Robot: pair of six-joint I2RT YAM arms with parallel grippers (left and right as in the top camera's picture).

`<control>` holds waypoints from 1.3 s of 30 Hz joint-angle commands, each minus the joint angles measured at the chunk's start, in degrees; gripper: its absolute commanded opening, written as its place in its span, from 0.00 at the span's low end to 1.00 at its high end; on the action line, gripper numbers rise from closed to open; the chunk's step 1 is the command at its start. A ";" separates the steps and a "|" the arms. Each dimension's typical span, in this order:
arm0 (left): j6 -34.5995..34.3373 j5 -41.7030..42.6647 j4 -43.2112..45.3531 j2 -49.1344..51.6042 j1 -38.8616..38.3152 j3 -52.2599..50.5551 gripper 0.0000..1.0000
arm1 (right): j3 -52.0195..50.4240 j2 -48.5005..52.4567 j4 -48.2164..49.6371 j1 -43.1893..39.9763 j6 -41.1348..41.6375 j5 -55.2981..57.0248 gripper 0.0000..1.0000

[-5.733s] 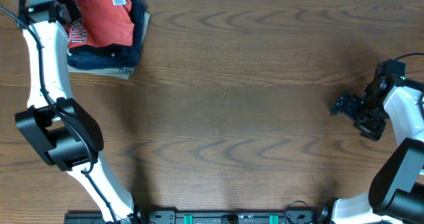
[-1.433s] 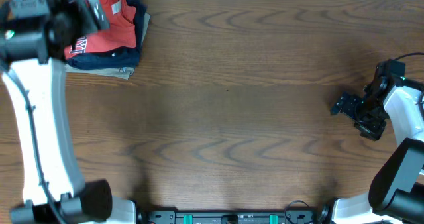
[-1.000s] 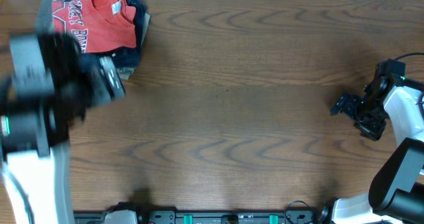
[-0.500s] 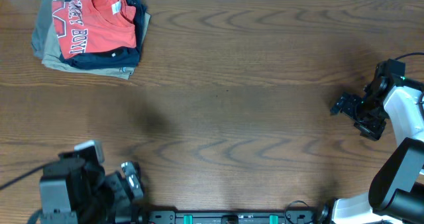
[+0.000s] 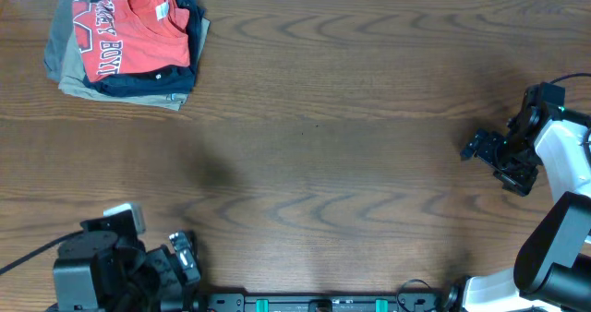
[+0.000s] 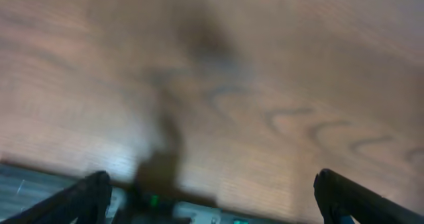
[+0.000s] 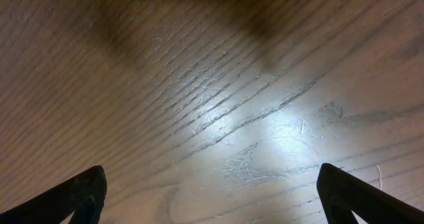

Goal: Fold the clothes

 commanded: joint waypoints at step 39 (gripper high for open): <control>10.54 -4.11 78.60 -30.75 1.60 -65.68 0.98 | 0.72 0.07 -0.02 -0.17 -0.42 -0.02 0.99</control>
